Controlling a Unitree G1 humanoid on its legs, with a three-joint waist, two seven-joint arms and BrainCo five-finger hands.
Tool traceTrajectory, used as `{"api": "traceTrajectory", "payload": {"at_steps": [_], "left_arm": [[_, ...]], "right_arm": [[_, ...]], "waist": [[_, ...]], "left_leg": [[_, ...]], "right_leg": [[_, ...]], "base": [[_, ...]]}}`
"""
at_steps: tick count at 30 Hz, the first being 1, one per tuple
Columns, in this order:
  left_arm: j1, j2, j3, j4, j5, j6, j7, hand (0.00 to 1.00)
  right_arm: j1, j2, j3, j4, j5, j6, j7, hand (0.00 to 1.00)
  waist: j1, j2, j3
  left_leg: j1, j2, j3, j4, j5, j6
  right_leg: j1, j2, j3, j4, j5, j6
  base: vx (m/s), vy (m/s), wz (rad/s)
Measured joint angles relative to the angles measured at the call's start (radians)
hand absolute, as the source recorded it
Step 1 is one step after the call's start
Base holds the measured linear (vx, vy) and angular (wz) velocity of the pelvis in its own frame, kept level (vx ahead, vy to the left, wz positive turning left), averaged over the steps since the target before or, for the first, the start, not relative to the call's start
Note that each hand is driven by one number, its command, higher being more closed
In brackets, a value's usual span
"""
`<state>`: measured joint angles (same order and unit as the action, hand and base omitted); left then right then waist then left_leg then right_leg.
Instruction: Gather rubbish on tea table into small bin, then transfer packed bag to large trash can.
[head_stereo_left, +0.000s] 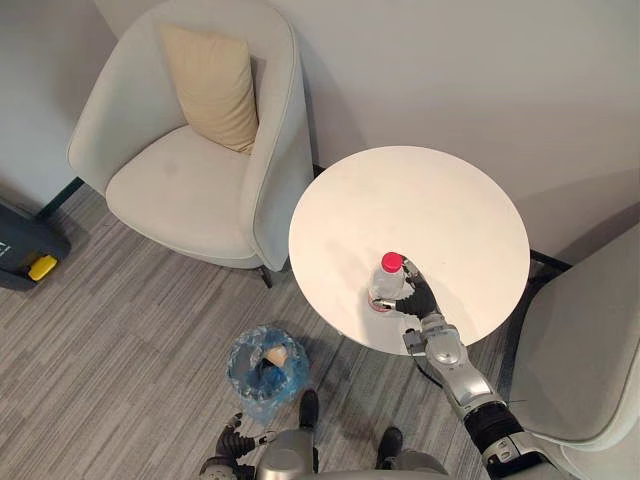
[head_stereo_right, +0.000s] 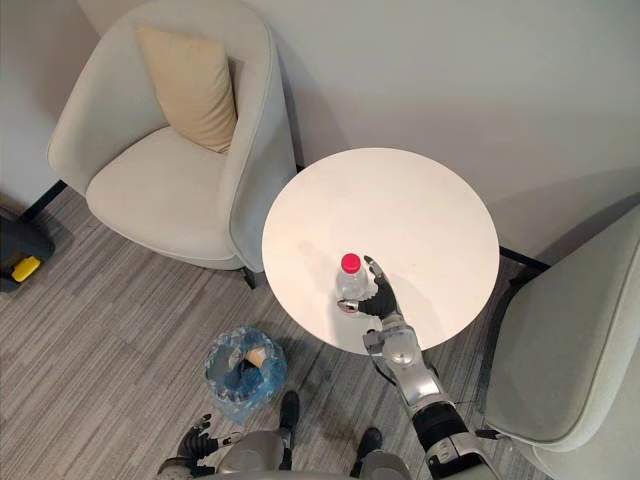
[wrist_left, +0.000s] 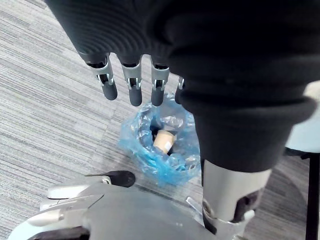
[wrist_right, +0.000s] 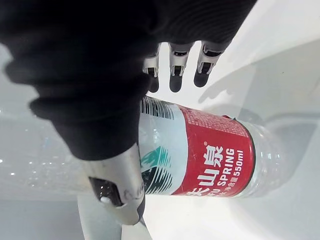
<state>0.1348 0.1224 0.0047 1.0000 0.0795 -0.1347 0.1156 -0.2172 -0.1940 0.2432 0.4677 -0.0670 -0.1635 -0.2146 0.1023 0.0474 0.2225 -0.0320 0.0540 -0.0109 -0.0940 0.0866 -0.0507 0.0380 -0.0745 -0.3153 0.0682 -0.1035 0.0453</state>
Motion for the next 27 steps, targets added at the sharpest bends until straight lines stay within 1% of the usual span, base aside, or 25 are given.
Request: {"api": "traceTrajectory", "payload": {"at_steps": [2, 3, 5, 7, 11, 20, 22, 27], "left_arm": [[0.000, -0.003, 0.000, -0.002, 0.000, 0.000, 0.000, 0.00], [0.000, -0.003, 0.000, -0.009, 0.000, 0.000, 0.000, 0.00], [0.000, -0.003, 0.000, -0.014, -0.001, 0.000, 0.001, 0.00], [0.000, -0.005, -0.001, -0.019, -0.008, 0.000, 0.001, 0.00], [0.000, -0.006, -0.001, -0.021, -0.010, 0.000, 0.001, 0.00], [0.000, -0.007, 0.002, -0.021, -0.009, 0.001, 0.001, 0.00], [0.000, -0.008, 0.005, -0.021, -0.009, 0.002, 0.001, 0.00], [0.000, -0.010, 0.010, -0.020, -0.007, 0.015, 0.001, 0.00]], "right_arm": [[-0.012, 0.007, 0.004, 0.000, 0.000, 0.003, 0.000, 0.00], [-0.023, 0.014, 0.004, 0.000, 0.000, 0.009, -0.001, 1.00], [-0.030, 0.016, 0.004, 0.000, 0.000, 0.013, -0.002, 1.00], [-0.031, 0.016, 0.004, 0.000, 0.001, 0.014, -0.005, 1.00], [-0.065, 0.023, 0.003, 0.038, 0.020, 0.015, -0.023, 1.00], [-0.060, 0.025, 0.002, 0.037, 0.029, 0.017, -0.022, 1.00], [-0.041, 0.024, 0.001, 0.006, 0.030, 0.017, -0.020, 1.00], [0.049, 0.023, -0.008, -0.178, 0.030, 0.014, -0.001, 1.00]], "waist": [[0.000, 0.005, 0.004], [0.001, 0.007, 0.009], [0.008, 0.007, 0.015], [0.021, 0.008, 0.015], [0.023, 0.008, 0.015], [0.023, 0.008, 0.015], [0.023, 0.007, 0.015], [0.019, 0.006, 0.014]], "left_leg": [[0.000, 0.000, -0.001, 0.000, 0.000, 0.000], [0.000, 0.000, -0.001, 0.001, 0.000, 0.000], [0.000, 0.000, -0.001, 0.005, 0.000, 0.000], [0.000, 0.000, -0.004, 0.005, 0.000, 0.000], [-0.001, -0.001, -0.014, 0.007, 0.000, 0.000], [-0.001, -0.001, -0.015, 0.006, 0.000, 0.000], [0.001, -0.001, -0.015, 0.006, 0.000, 0.000], [0.023, 0.000, -0.013, 0.003, 0.000, 0.000]], "right_leg": [[0.000, 0.000, -0.001, 0.001, -0.001, 0.000], [0.001, 0.000, -0.001, 0.001, -0.001, 0.000], [0.002, 0.000, -0.001, 0.001, -0.001, 0.000], [0.003, 0.000, -0.004, 0.001, -0.002, 0.000], [0.009, 0.000, -0.011, 0.002, -0.003, 0.000], [0.010, 0.000, -0.011, 0.002, -0.003, 0.001], [0.012, 0.000, -0.010, 0.002, -0.003, 0.001], [0.031, 0.000, -0.004, 0.001, -0.003, 0.001]], "base": [[0.00, 0.000, 0.00], [0.00, 0.000, 0.00], [0.00, 0.000, 0.00], [-0.01, -0.001, 0.04], [-0.02, 0.001, 0.07], [0.00, 0.000, 0.00], [0.00, 0.000, 0.00], [-0.01, 0.000, -0.01]]}}
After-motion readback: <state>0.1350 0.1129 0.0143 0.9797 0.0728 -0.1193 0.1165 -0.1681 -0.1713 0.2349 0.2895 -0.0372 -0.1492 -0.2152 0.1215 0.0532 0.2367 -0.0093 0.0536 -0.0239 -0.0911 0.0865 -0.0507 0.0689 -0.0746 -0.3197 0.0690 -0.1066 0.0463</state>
